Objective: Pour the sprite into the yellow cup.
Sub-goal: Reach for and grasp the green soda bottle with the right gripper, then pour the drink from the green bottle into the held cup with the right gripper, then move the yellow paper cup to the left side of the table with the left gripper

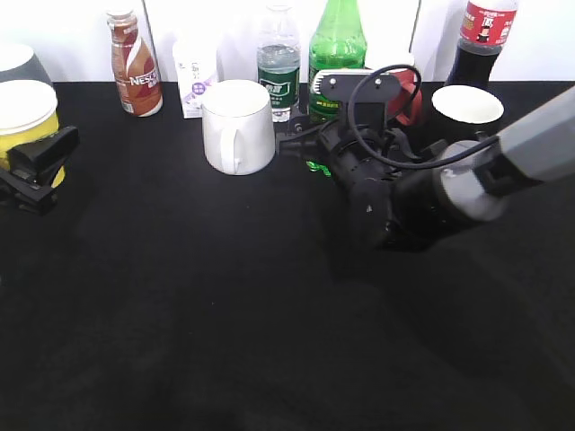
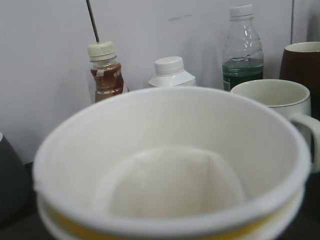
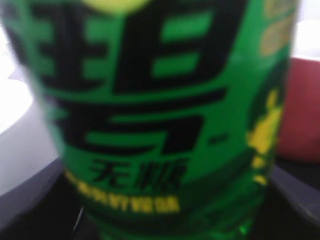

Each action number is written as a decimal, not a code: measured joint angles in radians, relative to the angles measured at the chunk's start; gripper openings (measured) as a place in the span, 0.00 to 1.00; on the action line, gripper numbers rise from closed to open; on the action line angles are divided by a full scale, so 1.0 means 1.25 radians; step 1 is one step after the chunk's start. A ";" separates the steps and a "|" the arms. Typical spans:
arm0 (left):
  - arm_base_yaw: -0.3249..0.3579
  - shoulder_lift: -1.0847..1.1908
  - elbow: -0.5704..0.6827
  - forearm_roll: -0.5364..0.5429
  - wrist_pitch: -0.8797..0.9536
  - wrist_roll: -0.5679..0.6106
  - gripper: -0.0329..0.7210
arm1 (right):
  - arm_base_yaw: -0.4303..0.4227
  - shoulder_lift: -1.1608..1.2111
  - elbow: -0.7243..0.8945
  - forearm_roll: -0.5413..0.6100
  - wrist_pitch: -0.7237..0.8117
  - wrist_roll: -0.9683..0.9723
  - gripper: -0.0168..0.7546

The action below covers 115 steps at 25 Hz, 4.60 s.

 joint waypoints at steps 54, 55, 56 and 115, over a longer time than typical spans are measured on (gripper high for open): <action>-0.214 -0.003 0.000 0.344 0.030 -0.106 0.65 | -0.037 -0.329 0.343 -0.414 -0.100 -0.871 0.58; -0.214 -0.003 0.000 0.352 0.030 -0.106 0.65 | -0.037 -0.329 0.343 -0.414 -0.100 -0.893 0.58; -0.214 -0.003 0.000 0.360 0.030 -0.106 0.65 | -0.037 -0.329 0.343 -0.414 -0.100 -0.906 0.58; -0.112 0.048 -0.036 -0.323 0.007 0.028 0.65 | -0.037 -0.329 0.343 -0.436 -0.128 -0.038 0.57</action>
